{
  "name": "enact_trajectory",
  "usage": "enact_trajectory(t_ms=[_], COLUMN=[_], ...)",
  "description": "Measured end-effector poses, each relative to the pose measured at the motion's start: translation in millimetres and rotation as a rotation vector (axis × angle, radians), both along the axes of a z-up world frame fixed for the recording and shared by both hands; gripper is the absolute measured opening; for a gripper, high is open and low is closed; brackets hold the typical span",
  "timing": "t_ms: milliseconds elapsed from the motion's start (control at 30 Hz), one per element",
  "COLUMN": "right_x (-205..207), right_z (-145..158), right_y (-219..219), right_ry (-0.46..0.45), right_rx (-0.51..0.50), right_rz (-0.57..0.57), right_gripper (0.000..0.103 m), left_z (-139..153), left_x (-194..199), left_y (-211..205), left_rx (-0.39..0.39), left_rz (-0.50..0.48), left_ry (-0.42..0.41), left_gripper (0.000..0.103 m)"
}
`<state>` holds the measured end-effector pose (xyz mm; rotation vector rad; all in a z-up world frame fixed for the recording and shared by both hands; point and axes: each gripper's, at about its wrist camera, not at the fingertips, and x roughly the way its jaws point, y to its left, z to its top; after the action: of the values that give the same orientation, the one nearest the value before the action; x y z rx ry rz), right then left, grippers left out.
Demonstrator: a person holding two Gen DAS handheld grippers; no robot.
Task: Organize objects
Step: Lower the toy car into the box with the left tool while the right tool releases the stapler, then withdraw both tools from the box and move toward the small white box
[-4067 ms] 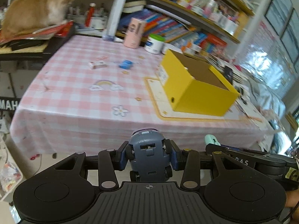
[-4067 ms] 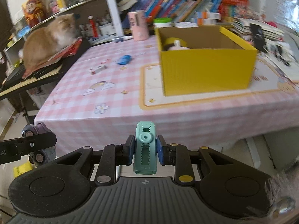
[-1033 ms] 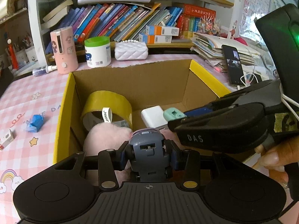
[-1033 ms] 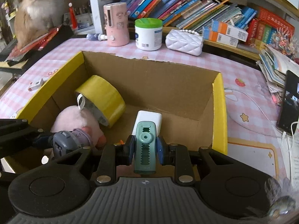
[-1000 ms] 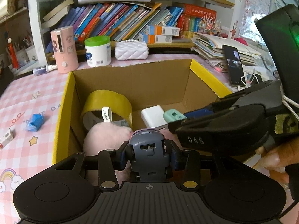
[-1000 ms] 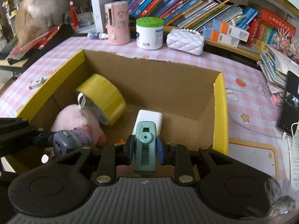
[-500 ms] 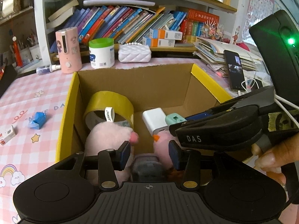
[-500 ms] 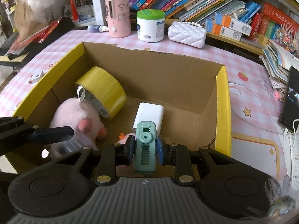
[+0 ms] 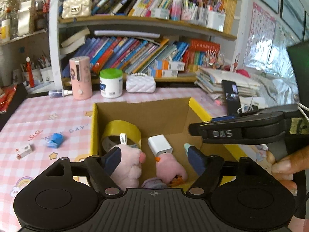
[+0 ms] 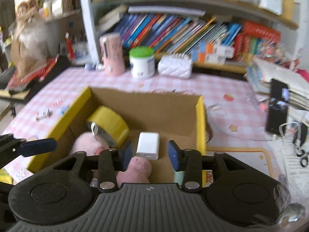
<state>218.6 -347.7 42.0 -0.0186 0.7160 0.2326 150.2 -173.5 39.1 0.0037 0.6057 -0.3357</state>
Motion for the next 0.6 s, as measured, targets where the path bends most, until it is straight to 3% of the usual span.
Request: enact_trajectory(t_ms=[133,333,600], right_x=[-31.4,-89.6,-151.9], right_z=[13.8,24.2,-2.9], right_y=[-4.1,-2.4,21.3], right_ry=[-0.055,-0.132,-0.088], right_rx=[0.002,0.005,-0.004], right_rz=[-0.077,-0.202,-0.318], right_gripper=[0.052,0.059,0.064], left_z=[5.9,5.8,-22.8], left_x=[-18.5,-53.0,-95.5], left_y=[13.8,35.6,75.2], left_rx=[-0.026,-0.017,0.009], left_rz=[0.02,0.037,0.106], left_ry=[-0.011,-0.027,0.065], left_gripper=[0.084,0.088,0.089])
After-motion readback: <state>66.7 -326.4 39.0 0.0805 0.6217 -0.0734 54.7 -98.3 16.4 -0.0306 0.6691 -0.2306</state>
